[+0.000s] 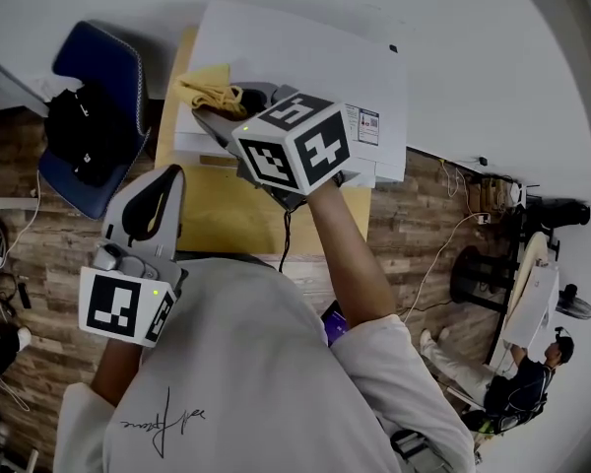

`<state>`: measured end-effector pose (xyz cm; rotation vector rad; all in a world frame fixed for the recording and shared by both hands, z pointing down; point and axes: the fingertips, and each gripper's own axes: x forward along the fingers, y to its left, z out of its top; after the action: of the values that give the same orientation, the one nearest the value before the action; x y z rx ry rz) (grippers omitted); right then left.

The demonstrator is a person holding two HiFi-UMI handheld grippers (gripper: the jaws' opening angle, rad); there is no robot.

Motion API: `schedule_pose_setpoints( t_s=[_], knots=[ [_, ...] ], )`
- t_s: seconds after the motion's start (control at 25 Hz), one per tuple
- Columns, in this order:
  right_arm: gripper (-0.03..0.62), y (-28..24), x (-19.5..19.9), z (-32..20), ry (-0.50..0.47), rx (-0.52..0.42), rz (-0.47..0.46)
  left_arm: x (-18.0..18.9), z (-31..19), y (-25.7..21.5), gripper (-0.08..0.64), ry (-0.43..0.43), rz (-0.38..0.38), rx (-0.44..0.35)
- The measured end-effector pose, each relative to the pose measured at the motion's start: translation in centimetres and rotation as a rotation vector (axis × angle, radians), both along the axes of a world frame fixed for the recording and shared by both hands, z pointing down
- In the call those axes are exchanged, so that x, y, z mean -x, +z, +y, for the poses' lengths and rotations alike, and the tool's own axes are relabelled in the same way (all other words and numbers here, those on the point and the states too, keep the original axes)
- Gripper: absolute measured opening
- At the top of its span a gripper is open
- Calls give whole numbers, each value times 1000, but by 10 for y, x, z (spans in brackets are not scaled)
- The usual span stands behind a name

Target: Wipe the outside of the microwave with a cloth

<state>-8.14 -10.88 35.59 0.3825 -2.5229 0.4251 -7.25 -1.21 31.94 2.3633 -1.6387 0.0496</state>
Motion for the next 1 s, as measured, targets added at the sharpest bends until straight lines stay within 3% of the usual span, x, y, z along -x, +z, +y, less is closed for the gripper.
schedule_pose_setpoints(
  t_s=[0.4, 1.0],
  knots=[
    [124, -23, -69, -17, 181, -174, -112, -14, -2, -1, -8, 40, 9, 10],
    [127, -31, -184, 3, 382, -240, -149, -35, -11, 5, -8, 27, 12, 25]
  ],
)
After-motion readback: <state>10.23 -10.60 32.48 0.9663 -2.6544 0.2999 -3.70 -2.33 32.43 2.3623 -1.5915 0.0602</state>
